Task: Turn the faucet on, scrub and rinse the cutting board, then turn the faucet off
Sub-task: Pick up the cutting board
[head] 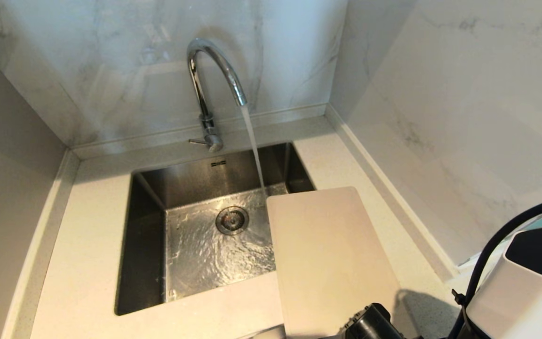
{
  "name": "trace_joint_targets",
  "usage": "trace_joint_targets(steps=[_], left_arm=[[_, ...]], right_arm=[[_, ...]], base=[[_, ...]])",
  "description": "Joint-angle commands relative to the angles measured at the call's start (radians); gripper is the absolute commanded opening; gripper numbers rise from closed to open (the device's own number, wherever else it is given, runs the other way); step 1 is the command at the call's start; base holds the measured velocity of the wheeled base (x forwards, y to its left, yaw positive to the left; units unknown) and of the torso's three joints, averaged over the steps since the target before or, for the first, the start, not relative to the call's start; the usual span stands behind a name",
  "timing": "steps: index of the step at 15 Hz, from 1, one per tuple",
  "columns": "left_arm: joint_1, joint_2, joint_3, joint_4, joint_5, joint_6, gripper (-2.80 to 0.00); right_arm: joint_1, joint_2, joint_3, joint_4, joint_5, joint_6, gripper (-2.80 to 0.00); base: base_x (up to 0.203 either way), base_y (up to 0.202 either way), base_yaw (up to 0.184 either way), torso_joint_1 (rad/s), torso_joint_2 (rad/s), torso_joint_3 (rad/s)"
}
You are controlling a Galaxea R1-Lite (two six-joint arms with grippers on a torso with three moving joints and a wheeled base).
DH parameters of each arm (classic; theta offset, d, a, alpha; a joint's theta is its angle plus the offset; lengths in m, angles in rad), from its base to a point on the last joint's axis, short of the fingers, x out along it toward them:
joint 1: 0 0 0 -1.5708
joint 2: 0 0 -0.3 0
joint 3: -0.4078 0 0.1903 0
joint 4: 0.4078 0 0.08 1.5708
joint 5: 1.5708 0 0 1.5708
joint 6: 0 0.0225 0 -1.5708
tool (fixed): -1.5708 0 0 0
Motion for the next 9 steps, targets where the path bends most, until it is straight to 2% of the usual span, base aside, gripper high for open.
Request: trace_joint_targets(steps=[1, 9], left_arm=[[0.000, 0.000, 0.002, 0.000, 0.000, 0.001, -2.80], [0.000, 0.000, 0.002, 0.000, 0.000, 0.001, -2.80]], right_arm=[[0.001, 0.002, 0.002, -0.003, 0.000, -0.006, 0.00], [0.001, 0.001, 0.006, -0.003, -0.001, -0.006, 0.00]], base=[[0.000, 0.000, 0.000, 0.000, 0.00, 0.000], [0.000, 0.000, 0.000, 0.000, 0.00, 0.000]])
